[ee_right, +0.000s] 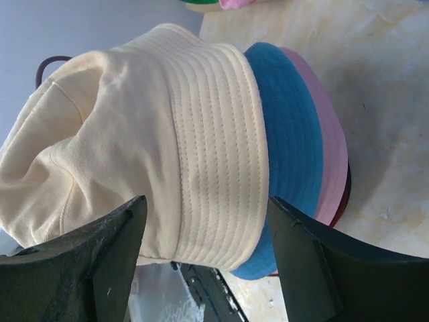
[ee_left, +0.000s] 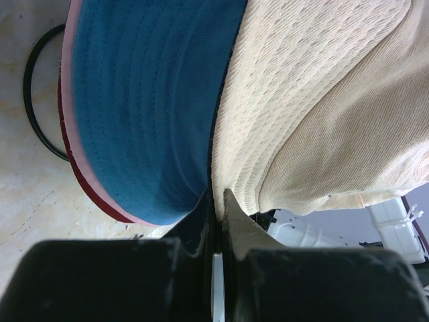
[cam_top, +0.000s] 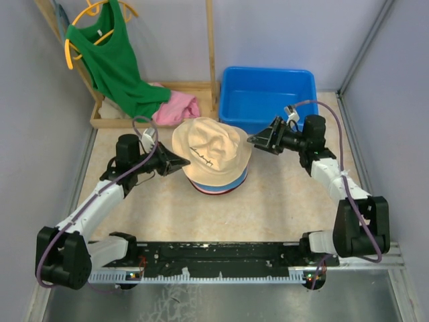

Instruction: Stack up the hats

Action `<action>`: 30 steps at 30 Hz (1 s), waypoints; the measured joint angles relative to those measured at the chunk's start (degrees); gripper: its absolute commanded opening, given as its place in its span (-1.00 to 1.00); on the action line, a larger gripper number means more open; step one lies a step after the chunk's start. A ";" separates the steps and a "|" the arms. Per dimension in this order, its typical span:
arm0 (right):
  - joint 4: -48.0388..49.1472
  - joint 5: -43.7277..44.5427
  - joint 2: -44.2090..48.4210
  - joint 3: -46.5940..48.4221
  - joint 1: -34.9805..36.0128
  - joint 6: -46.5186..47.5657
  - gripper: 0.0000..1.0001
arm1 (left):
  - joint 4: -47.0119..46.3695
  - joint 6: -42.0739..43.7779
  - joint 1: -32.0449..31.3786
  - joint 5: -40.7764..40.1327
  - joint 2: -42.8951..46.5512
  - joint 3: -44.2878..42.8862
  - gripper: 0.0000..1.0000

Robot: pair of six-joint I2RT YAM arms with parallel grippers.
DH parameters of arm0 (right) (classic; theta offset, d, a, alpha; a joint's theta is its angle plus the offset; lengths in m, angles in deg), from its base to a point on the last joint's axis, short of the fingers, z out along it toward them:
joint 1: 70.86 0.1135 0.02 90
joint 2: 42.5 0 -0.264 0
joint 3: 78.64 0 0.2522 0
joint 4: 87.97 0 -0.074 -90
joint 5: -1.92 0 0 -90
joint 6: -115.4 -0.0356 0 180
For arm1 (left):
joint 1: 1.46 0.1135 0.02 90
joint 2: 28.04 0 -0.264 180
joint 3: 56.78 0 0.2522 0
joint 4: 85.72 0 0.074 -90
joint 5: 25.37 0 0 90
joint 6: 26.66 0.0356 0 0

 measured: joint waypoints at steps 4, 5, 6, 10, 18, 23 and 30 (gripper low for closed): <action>4.28 -0.48 -1.95 -0.13 0.00 -0.42 0.45 | 0.13 0.09 0.24 0.24 -0.02 0.00 -1.00; 5.05 -0.55 -2.49 -0.13 0.00 -0.55 0.45 | 0.13 0.11 0.31 0.33 -0.02 0.00 -1.00; 6.08 -0.63 -3.26 -0.13 0.00 -0.66 0.45 | 0.13 0.11 0.37 0.37 -0.02 0.00 -1.00; 9.33 -1.01 -5.84 -0.13 0.00 -1.55 0.44 | 0.15 0.11 0.46 0.46 -0.02 0.00 -1.00; 17.40 -1.97 -9.25 -0.50 0.74 -6.29 0.16 | 0.13 0.09 0.63 0.59 -0.02 0.00 -1.00; 21.22 -1.99 -11.41 -0.50 3.78 -8.57 -0.06 | 0.11 0.04 0.68 0.59 -0.20 0.00 -1.00; 22.73 -1.99 -12.85 -0.48 4.61 -10.67 -0.95 | -0.11 -0.13 0.68 0.61 -0.63 0.00 -1.00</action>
